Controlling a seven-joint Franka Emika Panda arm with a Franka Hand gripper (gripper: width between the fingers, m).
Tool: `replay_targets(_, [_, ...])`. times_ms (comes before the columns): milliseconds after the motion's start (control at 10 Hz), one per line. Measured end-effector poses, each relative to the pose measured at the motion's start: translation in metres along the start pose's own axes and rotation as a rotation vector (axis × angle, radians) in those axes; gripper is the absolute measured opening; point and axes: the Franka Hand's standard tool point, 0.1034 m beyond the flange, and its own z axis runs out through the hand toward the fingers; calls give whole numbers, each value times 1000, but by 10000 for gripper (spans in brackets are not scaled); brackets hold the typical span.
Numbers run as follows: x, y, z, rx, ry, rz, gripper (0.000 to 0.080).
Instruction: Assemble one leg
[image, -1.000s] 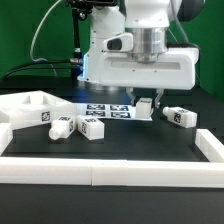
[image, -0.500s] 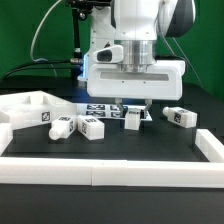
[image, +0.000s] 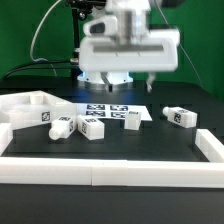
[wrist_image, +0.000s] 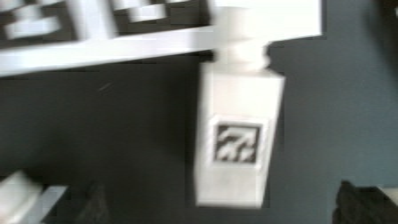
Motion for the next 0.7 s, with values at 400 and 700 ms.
replay_targets(400, [13,17,-10,-19,53,-92,649])
replay_targets(700, [11,23,-11,-17,43,-144,649])
